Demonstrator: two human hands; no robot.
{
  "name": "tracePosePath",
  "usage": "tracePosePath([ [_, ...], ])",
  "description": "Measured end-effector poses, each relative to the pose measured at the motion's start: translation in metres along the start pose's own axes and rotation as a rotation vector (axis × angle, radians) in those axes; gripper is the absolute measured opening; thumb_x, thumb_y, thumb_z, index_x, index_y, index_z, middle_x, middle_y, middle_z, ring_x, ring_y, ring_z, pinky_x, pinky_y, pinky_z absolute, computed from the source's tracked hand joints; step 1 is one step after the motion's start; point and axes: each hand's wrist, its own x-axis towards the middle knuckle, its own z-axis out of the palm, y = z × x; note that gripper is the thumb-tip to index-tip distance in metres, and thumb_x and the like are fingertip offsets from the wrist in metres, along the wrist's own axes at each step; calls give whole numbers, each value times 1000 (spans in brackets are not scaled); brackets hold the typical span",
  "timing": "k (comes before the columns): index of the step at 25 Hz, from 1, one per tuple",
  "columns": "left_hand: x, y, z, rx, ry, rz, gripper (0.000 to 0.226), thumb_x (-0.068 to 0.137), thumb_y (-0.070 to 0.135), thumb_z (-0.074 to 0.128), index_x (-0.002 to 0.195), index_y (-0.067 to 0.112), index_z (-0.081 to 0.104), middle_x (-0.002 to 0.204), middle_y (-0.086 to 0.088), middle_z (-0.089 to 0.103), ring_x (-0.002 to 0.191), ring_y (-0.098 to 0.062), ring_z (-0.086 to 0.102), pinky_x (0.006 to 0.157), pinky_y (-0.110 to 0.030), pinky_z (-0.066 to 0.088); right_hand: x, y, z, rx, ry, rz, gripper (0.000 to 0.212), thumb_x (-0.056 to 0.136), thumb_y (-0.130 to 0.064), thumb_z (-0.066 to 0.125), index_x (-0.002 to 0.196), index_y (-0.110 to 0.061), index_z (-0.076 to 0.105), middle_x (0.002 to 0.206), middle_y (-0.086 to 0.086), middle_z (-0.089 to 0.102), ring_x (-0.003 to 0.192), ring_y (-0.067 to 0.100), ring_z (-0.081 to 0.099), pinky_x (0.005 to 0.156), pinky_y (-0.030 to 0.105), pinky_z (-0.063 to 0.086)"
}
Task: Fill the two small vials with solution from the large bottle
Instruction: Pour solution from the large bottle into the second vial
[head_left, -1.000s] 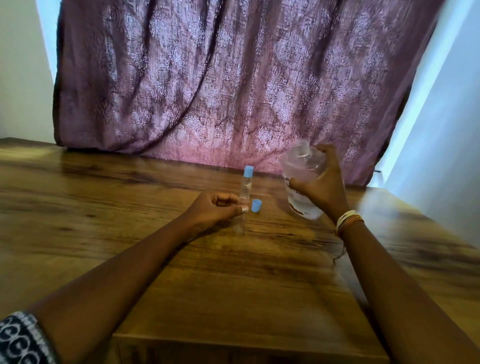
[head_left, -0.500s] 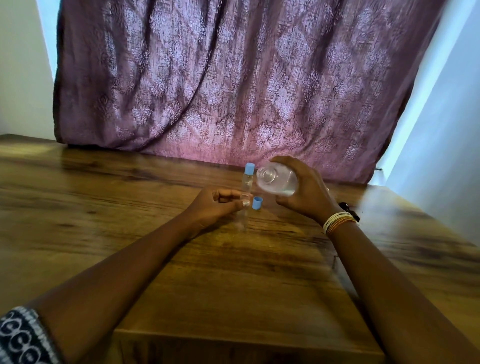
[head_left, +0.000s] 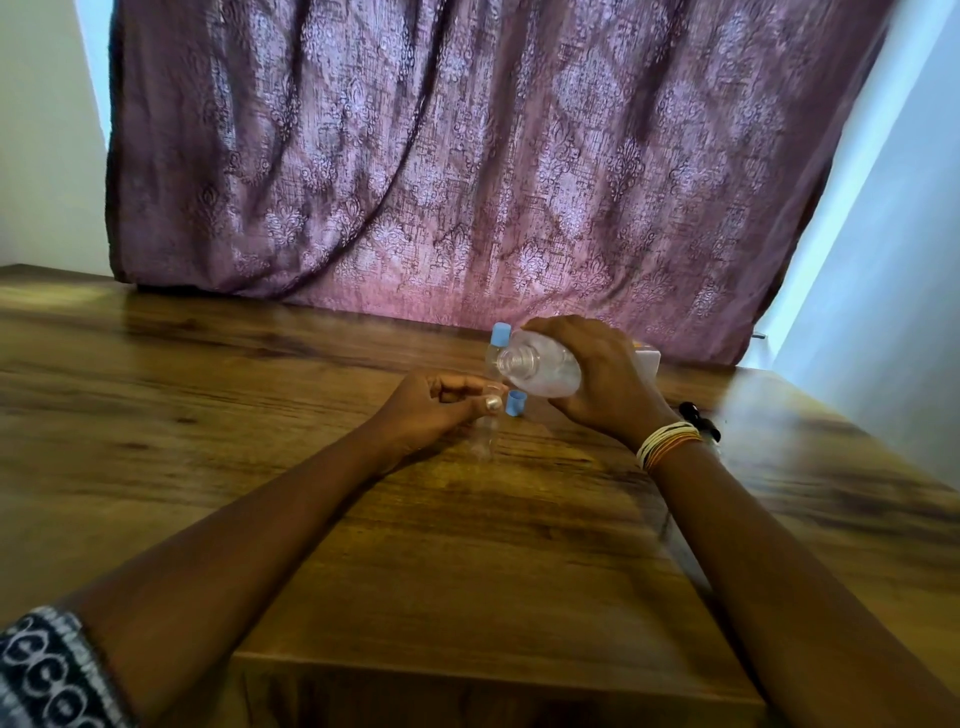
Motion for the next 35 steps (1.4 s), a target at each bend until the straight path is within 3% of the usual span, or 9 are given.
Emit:
tracePosePath([
  [7, 1, -2, -1, -3, 10, -20, 24, 82, 10, 70, 106, 8, 72, 97, -5, 77, 79, -12, 73, 64, -22, 56, 0, -4, -3, -132, 10, -29, 55, 77, -33, 73, 129, -26, 57, 123, -4, 65, 115, 23, 59, 90, 52, 44],
  [10, 2, -2, -2, 28, 10, -15, 26, 82, 12, 71, 108, 6, 72, 101, -10, 76, 85, -16, 72, 72, -28, 58, 0, -6, -3, -159, 9, -40, 56, 77, -32, 73, 130, -27, 56, 124, -3, 64, 116, 24, 58, 91, 53, 42],
  [16, 1, -2, 0, 15, 17, -21, 21, 83, 11, 70, 103, 10, 73, 99, -12, 76, 85, -23, 73, 74, -35, 61, 0, -10, -6, -234, 24, -68, 49, 82, -40, 60, 129, -28, 57, 125, -3, 63, 116, 24, 58, 91, 54, 41],
  [20, 0, -1, -1, 15, 9, -17, 23, 83, 10, 70, 105, 7, 72, 100, -14, 76, 87, -26, 72, 76, -37, 61, 0, -10, -7, -252, 26, -67, 48, 82, -39, 62, 129, -28, 57, 125, -4, 63, 116, 23, 57, 92, 55, 40],
  [29, -2, 3, 1, 8, 7, -30, 27, 84, 4, 67, 110, -1, 68, 98, -13, 75, 77, -18, 72, 68, -31, 60, 1, -10, -7, -241, 22, -62, 50, 82, -36, 62, 131, -27, 57, 127, -3, 62, 119, 23, 56, 94, 54, 39],
  [35, -2, 5, 2, 6, 8, -27, 17, 83, 5, 67, 99, 12, 72, 84, 4, 77, 72, -7, 72, 61, -19, 54, 1, -10, -9, -243, 26, -56, 49, 83, -34, 60, 131, -28, 56, 127, -4, 61, 118, 23, 55, 94, 55, 39],
])
